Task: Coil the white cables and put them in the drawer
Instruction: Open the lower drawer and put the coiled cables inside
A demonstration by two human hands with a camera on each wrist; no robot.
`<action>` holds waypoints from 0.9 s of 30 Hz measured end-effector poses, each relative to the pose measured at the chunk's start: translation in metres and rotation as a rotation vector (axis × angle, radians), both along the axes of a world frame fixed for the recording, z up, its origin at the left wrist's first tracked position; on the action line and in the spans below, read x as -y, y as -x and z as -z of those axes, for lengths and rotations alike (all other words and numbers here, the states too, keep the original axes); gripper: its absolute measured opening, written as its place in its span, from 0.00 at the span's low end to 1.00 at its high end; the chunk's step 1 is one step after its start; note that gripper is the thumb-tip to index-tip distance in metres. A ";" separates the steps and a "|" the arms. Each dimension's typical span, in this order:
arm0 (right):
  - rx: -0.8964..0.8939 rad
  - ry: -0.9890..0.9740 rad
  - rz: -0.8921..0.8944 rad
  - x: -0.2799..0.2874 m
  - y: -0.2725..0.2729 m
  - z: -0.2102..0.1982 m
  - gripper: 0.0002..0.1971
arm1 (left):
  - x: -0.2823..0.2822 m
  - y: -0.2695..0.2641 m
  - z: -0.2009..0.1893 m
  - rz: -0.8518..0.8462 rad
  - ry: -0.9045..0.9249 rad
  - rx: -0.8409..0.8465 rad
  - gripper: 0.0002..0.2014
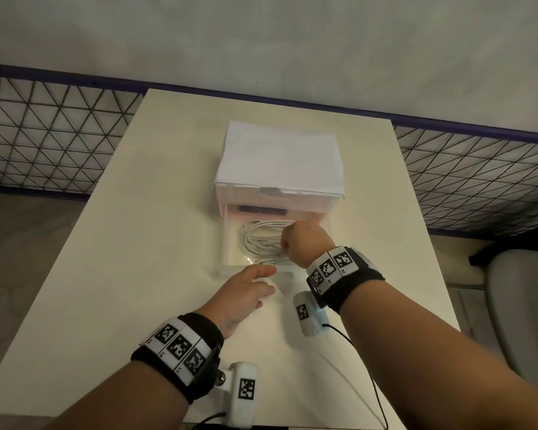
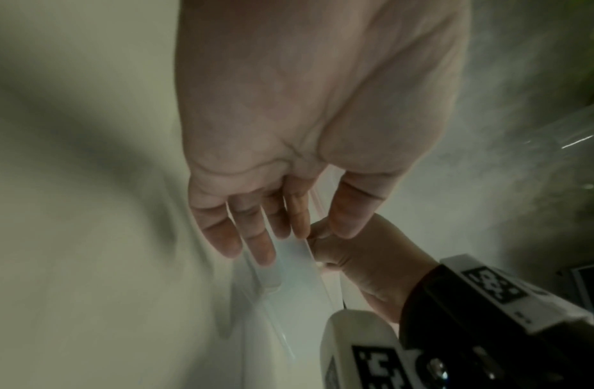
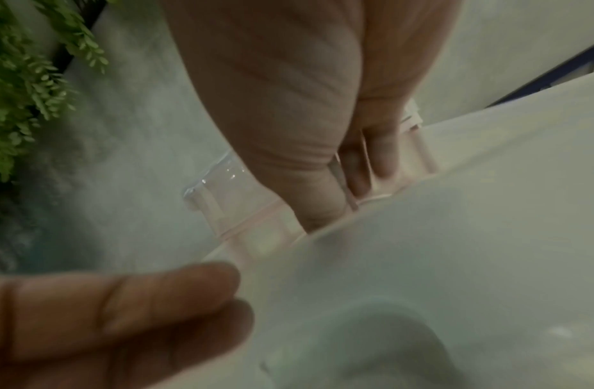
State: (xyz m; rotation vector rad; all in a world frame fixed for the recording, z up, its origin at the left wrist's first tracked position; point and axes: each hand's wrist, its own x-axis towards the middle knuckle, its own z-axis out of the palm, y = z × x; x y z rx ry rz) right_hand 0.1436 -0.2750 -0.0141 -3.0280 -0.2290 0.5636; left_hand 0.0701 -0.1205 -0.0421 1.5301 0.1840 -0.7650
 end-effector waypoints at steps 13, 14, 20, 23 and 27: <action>-0.018 -0.222 0.271 0.031 0.006 -0.003 0.26 | 0.021 -0.045 -0.004 -0.028 0.020 0.051 0.22; 0.016 -0.238 0.291 0.034 0.008 -0.005 0.26 | 0.023 -0.049 -0.006 -0.024 0.016 0.059 0.23; 0.101 -0.273 0.367 0.049 0.026 -0.019 0.21 | 0.031 -0.073 -0.009 -0.001 -0.007 0.100 0.26; 0.088 -0.282 0.358 0.054 0.031 -0.018 0.21 | 0.035 -0.080 -0.008 0.010 0.005 0.104 0.29; 0.099 -0.345 0.452 0.059 0.039 -0.011 0.22 | 0.031 -0.077 -0.001 0.045 0.008 0.086 0.26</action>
